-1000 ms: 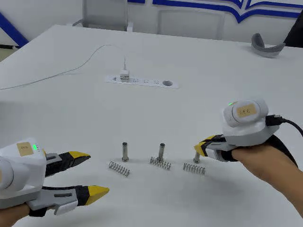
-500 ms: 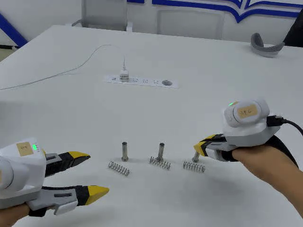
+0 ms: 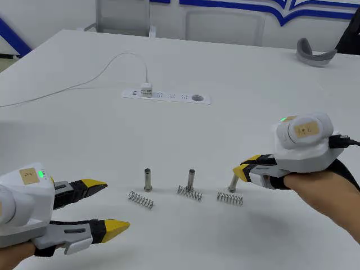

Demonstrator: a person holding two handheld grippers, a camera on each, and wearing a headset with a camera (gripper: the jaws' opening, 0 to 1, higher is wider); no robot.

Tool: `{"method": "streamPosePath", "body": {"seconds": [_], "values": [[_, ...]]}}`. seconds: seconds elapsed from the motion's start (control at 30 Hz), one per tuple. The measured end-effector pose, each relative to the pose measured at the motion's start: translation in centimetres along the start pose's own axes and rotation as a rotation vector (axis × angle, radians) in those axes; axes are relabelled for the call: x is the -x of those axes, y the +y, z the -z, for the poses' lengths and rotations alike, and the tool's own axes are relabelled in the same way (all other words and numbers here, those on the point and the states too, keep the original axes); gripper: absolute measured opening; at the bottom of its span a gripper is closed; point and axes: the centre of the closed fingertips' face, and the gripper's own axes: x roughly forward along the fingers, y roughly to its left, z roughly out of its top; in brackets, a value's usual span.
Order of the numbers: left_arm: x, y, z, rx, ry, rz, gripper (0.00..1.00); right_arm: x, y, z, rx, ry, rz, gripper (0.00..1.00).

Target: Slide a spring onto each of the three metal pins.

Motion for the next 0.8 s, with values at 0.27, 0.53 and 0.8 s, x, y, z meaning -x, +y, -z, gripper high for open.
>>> {"method": "streamPosePath", "body": {"seconds": [0.27,0.53,0.8], "values": [[-0.1,-0.1,0.0,0.0,0.001,0.003,0.55,0.6,0.8,0.7,0.034,0.01,-0.032,0.14],[-0.1,-0.2,0.0,0.001,0.003,0.007,0.55,0.3,1.7,3.0,0.069,0.077,-0.092,0.14],[-0.1,-0.2,0.1,-0.001,0.006,0.008,0.55,-0.4,2.1,4.9,0.171,0.155,-0.125,0.14]]}}
